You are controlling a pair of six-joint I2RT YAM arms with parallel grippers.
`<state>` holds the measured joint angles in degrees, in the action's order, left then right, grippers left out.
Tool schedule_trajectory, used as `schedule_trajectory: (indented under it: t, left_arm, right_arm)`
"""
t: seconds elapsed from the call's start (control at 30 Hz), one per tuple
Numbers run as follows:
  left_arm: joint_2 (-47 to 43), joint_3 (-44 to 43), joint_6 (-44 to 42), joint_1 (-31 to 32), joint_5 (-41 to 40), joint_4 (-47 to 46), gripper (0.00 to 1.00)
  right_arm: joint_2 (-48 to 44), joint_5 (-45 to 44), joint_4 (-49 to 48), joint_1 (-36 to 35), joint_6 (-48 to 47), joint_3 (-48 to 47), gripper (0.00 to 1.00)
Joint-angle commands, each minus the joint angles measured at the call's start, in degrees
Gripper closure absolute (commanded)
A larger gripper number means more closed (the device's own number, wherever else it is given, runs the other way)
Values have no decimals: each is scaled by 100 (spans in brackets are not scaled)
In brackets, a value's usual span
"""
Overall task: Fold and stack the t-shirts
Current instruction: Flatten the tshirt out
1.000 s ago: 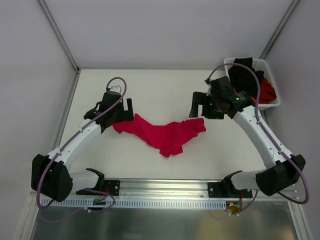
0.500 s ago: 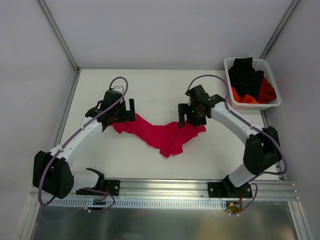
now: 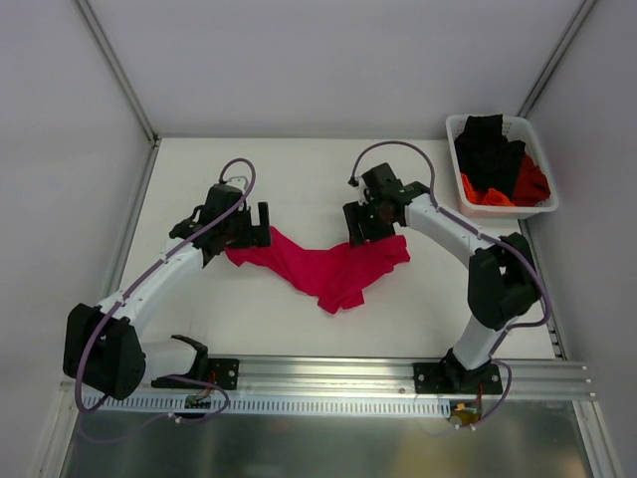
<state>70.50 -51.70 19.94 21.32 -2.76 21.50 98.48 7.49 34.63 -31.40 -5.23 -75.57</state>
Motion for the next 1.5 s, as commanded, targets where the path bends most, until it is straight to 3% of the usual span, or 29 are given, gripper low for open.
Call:
schedule_trajectory:
  t: [0.0,0.1,0.53,0.63,0.73,0.77,0.8,1.0,1.2,1.47]
  left_arm:
    - [-168,134,-149,-5,232,-190,1]
    - [-194,204,-158,-5,233,-207,1]
    - [-458,468,-131,-14,180,-269,1]
    - [-485,512,-140,-5,145,-278,1]
    - [-493,521,-149,-5,127,-269,1]
    - [-493,521,-157,-14,127,-277,1]
    - [-493,503,-166,-5,118,-278,1]
    - [-388,354,-351,-5,188,-321,1]
    - [42,56,-693,-5,259,-471,1]
    - [1394,-568,-782,4,768,-945,3]
  right_arm:
    - [198,357,-185,28,-654,-405,37]
    - [303,762,-255,37,-725,-432,38]
    - [559,799,-238,81,-821,-169,42]
    - [436,728,-238,116,-821,-28,52]
    - [339,693,-159,169,-786,-1,76]
    - [313,675,-115,169,-743,-2,91]
    - [217,640,-88,186,-725,-2,99]
    - [-381,351,-35,230,-532,-159,100]
    - [-988,201,-299,336,-233,-958,100]
    - [-769,1351,-941,582,30,-872,100]
